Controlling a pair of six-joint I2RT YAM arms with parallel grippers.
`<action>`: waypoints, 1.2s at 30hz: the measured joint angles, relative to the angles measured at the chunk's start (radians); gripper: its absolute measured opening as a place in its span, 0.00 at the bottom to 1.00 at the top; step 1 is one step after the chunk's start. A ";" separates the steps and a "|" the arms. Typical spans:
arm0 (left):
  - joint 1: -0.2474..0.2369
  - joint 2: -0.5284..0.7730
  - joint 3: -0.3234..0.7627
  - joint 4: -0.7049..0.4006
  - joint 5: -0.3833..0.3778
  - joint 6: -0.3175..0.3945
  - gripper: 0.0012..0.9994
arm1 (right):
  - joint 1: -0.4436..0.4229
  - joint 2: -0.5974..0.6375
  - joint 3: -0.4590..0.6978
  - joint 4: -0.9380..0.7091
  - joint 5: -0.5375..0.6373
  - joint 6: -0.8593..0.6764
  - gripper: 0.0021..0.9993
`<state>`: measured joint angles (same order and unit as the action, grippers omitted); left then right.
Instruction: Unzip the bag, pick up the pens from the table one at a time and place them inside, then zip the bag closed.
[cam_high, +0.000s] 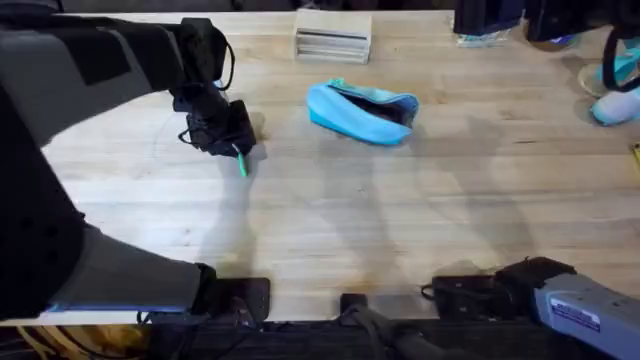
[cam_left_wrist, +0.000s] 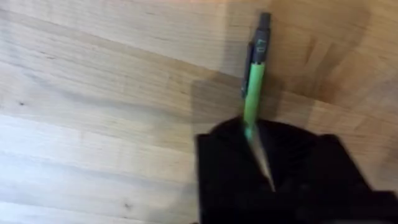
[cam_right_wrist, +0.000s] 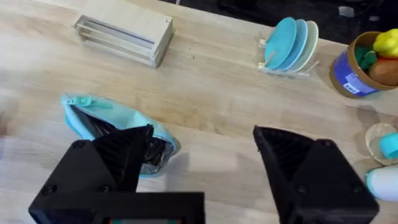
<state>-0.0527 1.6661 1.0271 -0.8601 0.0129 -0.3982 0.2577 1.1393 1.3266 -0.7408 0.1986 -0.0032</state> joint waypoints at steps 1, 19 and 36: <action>-0.001 -0.002 0.000 0.000 -0.001 -0.001 0.06 | 0.000 0.000 0.000 0.000 0.000 0.000 1.00; -0.013 0.046 0.280 -0.185 0.206 0.204 0.04 | 0.000 0.000 0.000 0.048 0.000 0.000 1.00; -0.283 0.046 0.571 -0.095 0.407 0.794 0.04 | -0.057 -0.114 0.000 0.043 0.000 0.000 1.00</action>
<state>-0.3353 1.7119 1.5986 -0.9553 0.4204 0.3956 0.2003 1.0254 1.3266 -0.6978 0.1986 -0.0032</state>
